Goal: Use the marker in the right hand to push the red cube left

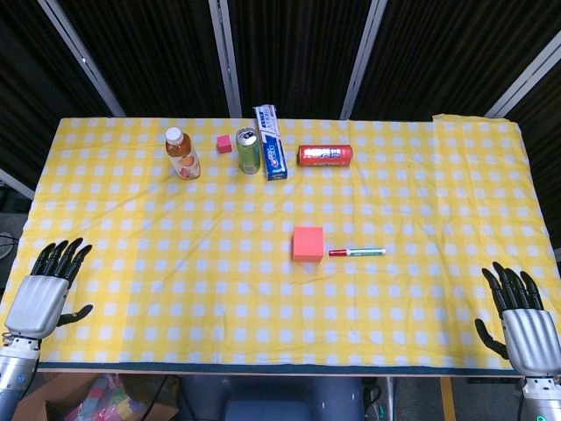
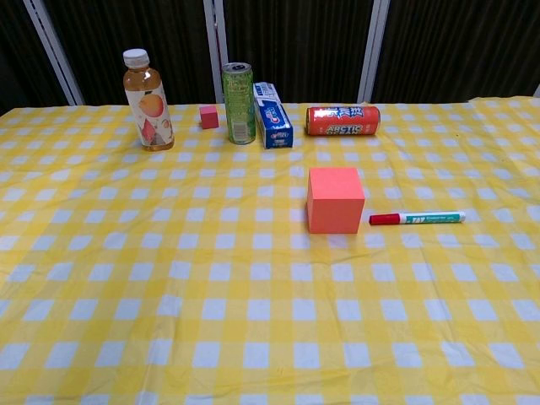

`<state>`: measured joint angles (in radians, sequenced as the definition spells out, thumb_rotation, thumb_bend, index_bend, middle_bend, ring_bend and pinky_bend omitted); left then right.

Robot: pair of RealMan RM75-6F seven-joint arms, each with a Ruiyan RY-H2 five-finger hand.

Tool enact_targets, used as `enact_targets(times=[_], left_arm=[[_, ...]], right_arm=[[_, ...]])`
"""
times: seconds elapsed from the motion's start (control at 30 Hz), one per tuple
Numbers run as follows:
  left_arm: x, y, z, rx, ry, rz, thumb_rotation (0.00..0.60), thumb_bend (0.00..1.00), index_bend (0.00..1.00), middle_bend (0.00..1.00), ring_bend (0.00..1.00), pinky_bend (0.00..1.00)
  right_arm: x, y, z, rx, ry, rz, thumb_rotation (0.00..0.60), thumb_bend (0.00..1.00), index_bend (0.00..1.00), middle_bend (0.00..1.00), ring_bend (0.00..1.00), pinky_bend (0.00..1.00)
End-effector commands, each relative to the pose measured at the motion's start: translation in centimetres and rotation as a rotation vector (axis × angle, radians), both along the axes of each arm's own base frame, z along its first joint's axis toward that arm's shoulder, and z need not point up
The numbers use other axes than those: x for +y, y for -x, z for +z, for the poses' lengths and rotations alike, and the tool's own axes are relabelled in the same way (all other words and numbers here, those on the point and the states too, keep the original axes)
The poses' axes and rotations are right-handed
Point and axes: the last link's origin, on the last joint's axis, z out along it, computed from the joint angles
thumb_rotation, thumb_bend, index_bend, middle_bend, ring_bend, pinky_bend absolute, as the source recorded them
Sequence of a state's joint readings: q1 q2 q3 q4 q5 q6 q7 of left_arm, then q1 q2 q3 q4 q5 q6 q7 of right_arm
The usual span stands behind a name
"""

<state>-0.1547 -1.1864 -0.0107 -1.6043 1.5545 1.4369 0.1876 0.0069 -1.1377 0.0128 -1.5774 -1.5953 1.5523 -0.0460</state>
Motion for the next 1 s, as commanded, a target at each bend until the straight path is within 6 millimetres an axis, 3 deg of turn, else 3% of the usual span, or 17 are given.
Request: enact_targets(times=[0.03,0.23,0.5,0.67,0.83,1.0], left_arm=[[0.0,0.0,0.0,-0.007,-0.002,-0.005,0.600,0.00,0.00,0.00,0.00,0.00],[0.0,-0.1,0.1,-0.016,-0.010,-0.008,0.600,0.00,0.00,0.00,0.00,0.00],[0.1,0.0,0.0,-0.025,-0.015,-0.001,0.600,0.00,0.00,0.00,0.00,0.00],[0.0,-0.1,0.0,-0.027,-0.016,-0.002,0.600,0.00,0.00,0.00,0.00,0.00],[0.1,-0.2,0.0,-0.027,-0.016,-0.001,0.600,0.00,0.00,0.00,0.00,0.00],[0.2,-0.1,0.1,-0.030,-0.009,0.007,0.600,0.00,0.00,0.00,0.00,0.00]], right_arm=[[0.0,0.0,0.0,0.001,-0.002,-0.003,0.600,0.41,0.00,0.00,0.00,0.00],[-0.1,-0.1,-0.1,-0.004,-0.002,-0.003,0.600,0.40,0.00,0.00,0.00,0.00],[-1.5,-1.2,-0.6,0.021,-0.012,0.011,0.600,0.30,0.00,0.00,0.00,0.00],[-3.5,-2.5,-1.5,0.019,-0.053,0.001,0.600,0.30,0.00,0.00,0.00,0.00],[-6.8,-5.4,-2.8,0.023,-0.083,0.048,0.600,0.30,0.00,0.00,0.00,0.00],[-10.8,-9.2,-4.9,-0.042,-0.138,0.056,0.600,0.30,0.13,0.00,0.00,0.00]])
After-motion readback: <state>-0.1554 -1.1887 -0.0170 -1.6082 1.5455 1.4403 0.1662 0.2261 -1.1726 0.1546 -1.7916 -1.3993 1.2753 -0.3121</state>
